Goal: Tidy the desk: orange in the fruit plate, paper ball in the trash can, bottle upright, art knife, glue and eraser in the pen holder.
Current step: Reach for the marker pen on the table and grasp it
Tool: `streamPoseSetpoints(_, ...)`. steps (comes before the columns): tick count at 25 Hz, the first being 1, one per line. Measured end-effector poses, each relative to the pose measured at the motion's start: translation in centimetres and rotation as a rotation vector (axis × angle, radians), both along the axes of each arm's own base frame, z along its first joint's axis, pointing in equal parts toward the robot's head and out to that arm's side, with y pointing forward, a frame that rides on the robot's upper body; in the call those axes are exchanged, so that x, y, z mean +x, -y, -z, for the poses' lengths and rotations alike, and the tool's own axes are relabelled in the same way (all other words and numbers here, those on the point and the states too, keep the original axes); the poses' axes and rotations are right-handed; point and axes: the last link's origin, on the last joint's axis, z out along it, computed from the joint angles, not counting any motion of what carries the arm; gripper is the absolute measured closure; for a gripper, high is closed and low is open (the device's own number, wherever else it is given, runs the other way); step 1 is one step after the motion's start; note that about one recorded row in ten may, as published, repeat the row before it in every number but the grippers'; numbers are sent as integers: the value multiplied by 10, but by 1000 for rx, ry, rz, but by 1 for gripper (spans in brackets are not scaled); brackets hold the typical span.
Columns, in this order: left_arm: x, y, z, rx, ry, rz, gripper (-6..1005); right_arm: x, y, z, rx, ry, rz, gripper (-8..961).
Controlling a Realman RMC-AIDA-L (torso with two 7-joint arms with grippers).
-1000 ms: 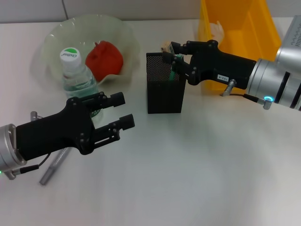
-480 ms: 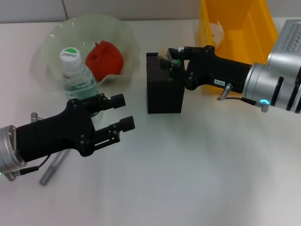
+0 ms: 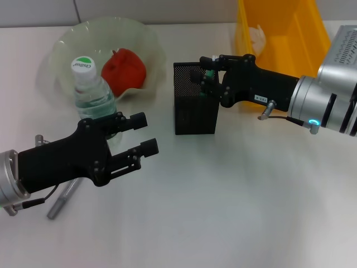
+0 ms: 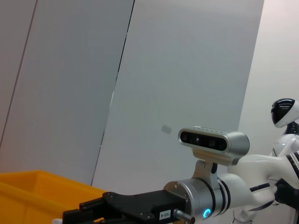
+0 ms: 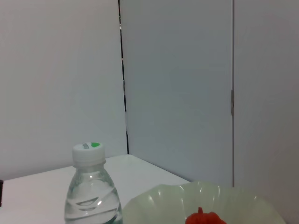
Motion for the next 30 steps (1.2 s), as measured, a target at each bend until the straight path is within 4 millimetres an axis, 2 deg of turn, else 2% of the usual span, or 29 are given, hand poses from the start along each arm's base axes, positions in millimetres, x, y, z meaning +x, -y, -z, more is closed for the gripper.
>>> streamPoseSetpoints(9, 0, 2, 1, 9, -9, 24, 427, 8, 20, -11, 8, -94, -11, 614)
streamPoseSetpoints(17, 5, -3, -7, -1, -16, 39, 427, 27, 57, -37, 151, -258, -66, 618)
streamPoseSetpoints(24, 21, -15, -32, -143, -165, -1, 428, 47, 75, -39, 160, -297, 6, 618)
streamPoseSetpoints(30, 41, -20, -65, -131, -282, -65, 428, 53, 82, -37, 163, -299, 12, 619)
